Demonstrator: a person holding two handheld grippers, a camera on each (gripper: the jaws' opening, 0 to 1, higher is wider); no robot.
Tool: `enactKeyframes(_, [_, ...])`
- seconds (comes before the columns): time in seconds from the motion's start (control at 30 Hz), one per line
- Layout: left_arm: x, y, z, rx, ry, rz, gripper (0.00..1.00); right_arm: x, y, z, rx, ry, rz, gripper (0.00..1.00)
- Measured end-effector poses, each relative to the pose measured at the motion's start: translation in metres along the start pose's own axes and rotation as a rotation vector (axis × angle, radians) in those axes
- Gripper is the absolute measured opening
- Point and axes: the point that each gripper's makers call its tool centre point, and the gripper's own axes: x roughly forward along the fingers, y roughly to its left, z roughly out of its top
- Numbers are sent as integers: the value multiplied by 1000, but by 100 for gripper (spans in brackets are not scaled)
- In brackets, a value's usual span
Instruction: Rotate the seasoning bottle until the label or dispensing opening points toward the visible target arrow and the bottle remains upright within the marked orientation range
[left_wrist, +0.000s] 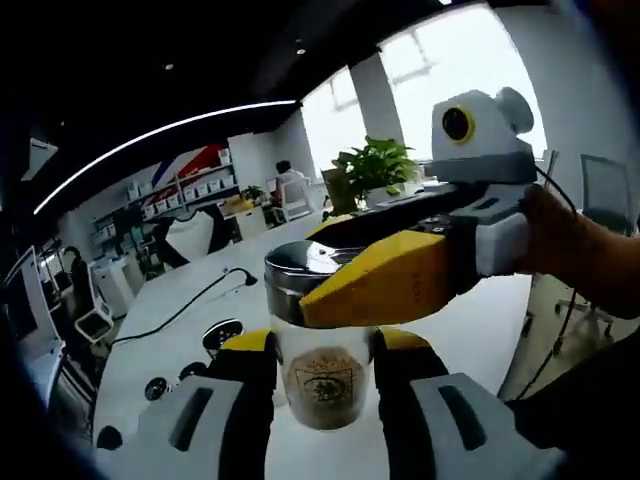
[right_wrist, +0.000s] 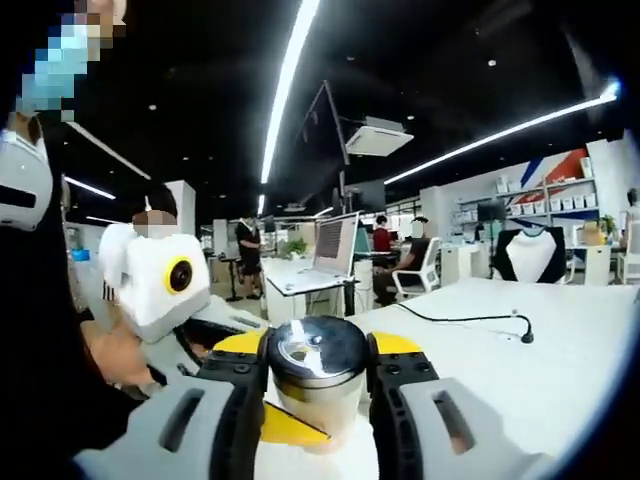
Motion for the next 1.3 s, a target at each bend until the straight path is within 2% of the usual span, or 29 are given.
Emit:
enactKeyframes(0.1, [1,1,-2,-2,-3,19,40,2,-2,-2,43,-16,-62,37])
enactKeyframes(0.2, [4,2,-3,-19,-6,22,40,3,-5,-4,61,-22,-79,37])
enactKeyframes(0.33, [7,2,-7,-15,-3,15,41,4,-6,-7,28,2,-59,36])
enactKeyframes(0.43, [8,1,-7,-14,-20,-11,40,3,-7,-10,7,17,10,36])
enactKeyframes(0.53, [10,-4,-8,-62,-42,-81,40,3,-9,-13,0,24,41,36])
enactKeyframes(0.6, [12,-8,-15,-222,-76,-219,39,3,-16,-23,30,46,103,36])
enactKeyframes(0.67, [10,-2,-20,-280,-87,-231,39,5,-26,-30,45,52,117,36])
enactKeyframes(0.83, [3,15,-38,-348,-74,-207,52,9,-57,-44,78,53,114,35])
enactKeyframes(0.93, [-3,22,-49,-333,-51,-179,57,14,-70,-47,77,44,120,35])
enactKeyframes(1.17, [-15,32,-64,-309,-2,-139,58,31,-93,-62,60,66,153,36])
enactKeyframes(1.3, [-17,38,-71,-323,14,-121,58,39,-100,-67,47,65,175,36])
